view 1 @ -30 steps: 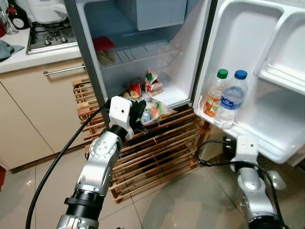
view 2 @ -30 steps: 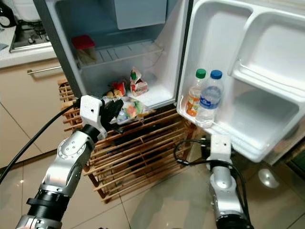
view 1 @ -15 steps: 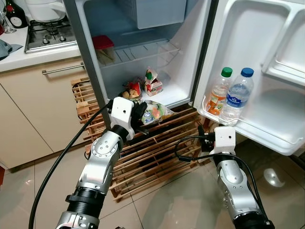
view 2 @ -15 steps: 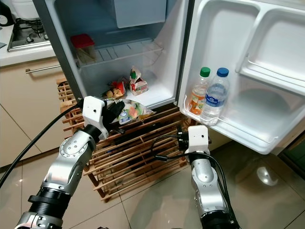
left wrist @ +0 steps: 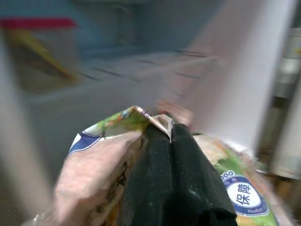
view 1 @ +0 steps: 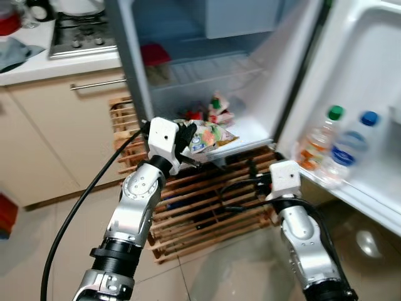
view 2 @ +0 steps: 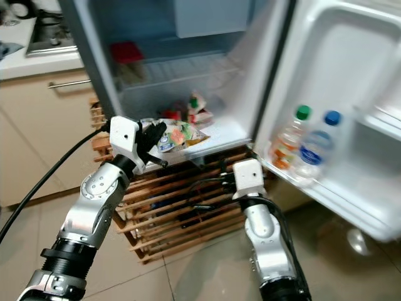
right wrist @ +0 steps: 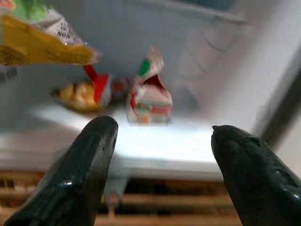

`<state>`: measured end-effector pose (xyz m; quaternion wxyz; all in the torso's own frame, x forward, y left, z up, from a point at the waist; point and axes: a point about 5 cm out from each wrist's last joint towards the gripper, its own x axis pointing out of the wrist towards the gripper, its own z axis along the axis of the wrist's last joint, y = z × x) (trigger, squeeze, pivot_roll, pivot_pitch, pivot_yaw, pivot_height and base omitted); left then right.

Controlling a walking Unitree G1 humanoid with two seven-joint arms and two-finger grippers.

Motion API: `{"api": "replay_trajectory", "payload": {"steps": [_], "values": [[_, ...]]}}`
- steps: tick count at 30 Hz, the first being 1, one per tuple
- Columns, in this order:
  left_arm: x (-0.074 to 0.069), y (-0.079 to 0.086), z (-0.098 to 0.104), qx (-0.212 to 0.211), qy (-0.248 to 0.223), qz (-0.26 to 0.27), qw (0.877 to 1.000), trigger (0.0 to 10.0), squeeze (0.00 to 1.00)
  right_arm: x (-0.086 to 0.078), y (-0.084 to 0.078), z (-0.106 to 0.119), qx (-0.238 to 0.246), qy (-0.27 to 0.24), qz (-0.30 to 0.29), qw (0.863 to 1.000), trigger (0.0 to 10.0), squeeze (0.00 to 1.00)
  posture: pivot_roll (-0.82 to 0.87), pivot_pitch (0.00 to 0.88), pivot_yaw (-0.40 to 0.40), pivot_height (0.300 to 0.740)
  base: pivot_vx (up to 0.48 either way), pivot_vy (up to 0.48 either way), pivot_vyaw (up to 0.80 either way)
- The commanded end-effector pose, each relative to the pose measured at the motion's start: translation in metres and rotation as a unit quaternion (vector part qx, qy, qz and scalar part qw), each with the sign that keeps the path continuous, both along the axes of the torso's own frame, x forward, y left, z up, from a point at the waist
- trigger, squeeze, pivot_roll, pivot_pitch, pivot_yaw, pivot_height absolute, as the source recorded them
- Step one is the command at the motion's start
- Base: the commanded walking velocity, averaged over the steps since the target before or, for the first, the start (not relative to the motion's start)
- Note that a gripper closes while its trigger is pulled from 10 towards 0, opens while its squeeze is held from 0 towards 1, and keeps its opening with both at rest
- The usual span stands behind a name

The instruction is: Restocking fridge

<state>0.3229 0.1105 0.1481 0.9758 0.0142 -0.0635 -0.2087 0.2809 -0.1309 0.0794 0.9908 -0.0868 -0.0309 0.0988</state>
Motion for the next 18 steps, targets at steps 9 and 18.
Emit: {"api": "replay_trajectory", "payload": {"steps": [9, 18], "values": [[0.002, -0.035, 0.042, 0.012, -0.07, -0.083, 0.994, 10.0, 0.0, 0.0, -0.007, 0.004, 0.004, -0.006, -0.007, 1.0, 10.0, 0.05, -0.15, 0.0, 0.046, 0.74, 0.213, 0.0, 0.07], [0.001, -0.063, 0.057, 0.018, -0.099, -0.131, 0.986, 10.0, 0.0, -0.001, -0.004, 0.005, 0.006, -0.006, 0.0, 1.0, 10.0, 0.06, -0.16, 0.0, 0.041, 0.74, 0.0, 0.0, 0.0]]}}
